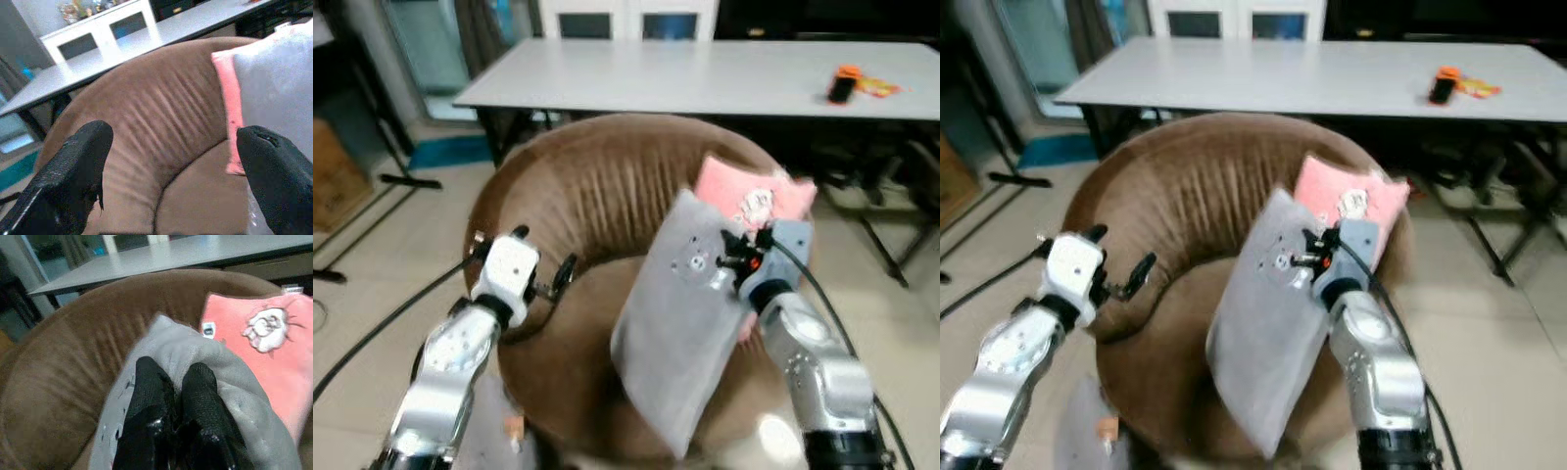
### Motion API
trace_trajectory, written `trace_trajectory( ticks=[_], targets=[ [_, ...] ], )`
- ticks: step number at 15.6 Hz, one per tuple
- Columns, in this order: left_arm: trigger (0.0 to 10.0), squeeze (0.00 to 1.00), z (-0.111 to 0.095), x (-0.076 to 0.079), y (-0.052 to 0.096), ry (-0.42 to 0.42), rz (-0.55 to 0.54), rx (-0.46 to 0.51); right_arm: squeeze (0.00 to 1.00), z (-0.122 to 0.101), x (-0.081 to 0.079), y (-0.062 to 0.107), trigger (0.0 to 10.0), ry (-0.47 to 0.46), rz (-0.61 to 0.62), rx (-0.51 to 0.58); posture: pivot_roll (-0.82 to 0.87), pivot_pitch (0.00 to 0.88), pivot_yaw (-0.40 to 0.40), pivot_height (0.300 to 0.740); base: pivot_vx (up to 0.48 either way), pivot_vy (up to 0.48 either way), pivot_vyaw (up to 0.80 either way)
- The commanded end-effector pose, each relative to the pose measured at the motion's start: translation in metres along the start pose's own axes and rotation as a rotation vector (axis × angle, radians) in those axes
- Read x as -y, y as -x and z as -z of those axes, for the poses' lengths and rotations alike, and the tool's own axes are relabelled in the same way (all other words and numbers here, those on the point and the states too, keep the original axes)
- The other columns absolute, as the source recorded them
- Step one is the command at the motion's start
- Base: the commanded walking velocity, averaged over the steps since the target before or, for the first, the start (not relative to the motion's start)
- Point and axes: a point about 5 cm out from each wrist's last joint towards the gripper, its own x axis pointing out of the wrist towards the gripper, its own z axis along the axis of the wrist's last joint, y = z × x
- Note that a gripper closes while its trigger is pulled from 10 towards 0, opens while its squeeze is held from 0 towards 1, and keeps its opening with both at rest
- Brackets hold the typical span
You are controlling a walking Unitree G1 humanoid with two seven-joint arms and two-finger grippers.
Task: Move the pillow to the sofa from floor
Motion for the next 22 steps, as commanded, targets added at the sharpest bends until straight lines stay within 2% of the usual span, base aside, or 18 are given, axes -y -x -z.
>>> trace_trajectory(
  ticks=[1, 8, 10, 12, 14, 16, 19, 21, 22],
  targets=[
    [10.0, 0.0, -0.002, -0.002, 0.0, -0.004, 0.0, 0.006, 0.0, -0.013, -0.004, -0.001, 10.0, -0.002, -0.027, 0.049, -0.03, 0.0, 0.028, 0.74, 0.0, 0.0, 0.0],
    [10.0, 0.0, -0.001, -0.004, 0.0, -0.026, 0.008, -0.014, 0.0, -0.015, -0.013, -0.004, 10.0, 0.005, -0.097, 0.052, -0.02, 0.0, 0.026, 0.74, 0.0, 0.0, 0.0],
    [10.0, 0.0, 0.001, -0.003, 0.001, -0.043, 0.047, -0.03, 0.0, -0.023, -0.023, -0.012, 10.0, 0.011, -0.153, 0.07, -0.02, 0.0, 0.029, 0.74, 0.0, 0.0, 0.0],
    [10.0, 0.0, 0.003, -0.001, 0.003, -0.054, 0.096, -0.044, 0.0, -0.031, -0.032, -0.019, 10.0, -0.021, -0.201, 0.085, -0.02, 0.0, 0.029, 0.74, 0.0, 0.0, 0.0],
    [10.0, 0.0, 0.006, 0.0, 0.005, -0.072, 0.144, -0.064, 0.0, -0.038, -0.044, -0.03, 10.0, -0.081, -0.262, 0.093, -0.02, 0.0, 0.03, 0.74, 0.0, 0.0, 0.0],
    [10.0, 0.0, 0.006, 0.001, 0.007, -0.08, 0.165, -0.074, 0.0, -0.042, -0.048, -0.044, 10.0, -0.175, -0.275, 0.089, -0.01, 0.0, 0.026, 0.74, 0.0, 0.0, 0.0],
    [10.0, 0.0, 0.007, 0.0, 0.016, -0.088, 0.188, -0.093, 0.0, -0.048, -0.051, -0.062, 10.0, -0.255, -0.288, 0.079, 0.01, 0.0, 0.021, 0.74, 0.0, 0.0, 0.0],
    [10.0, 0.0, 0.008, -0.001, 0.024, -0.094, 0.203, -0.114, 0.0, -0.051, -0.054, -0.073, 10.0, -0.297, -0.302, 0.074, 0.03, 0.0, 0.023, 0.74, 0.0, 0.0, 0.0],
    [10.0, 0.0, 0.007, -0.001, 0.033, -0.102, 0.226, -0.127, 0.0, -0.055, -0.054, -0.082, 10.0, -0.345, -0.298, 0.085, 0.05, 0.0, 0.026, 0.74, 0.0, 0.0, 0.0]
  ],
)
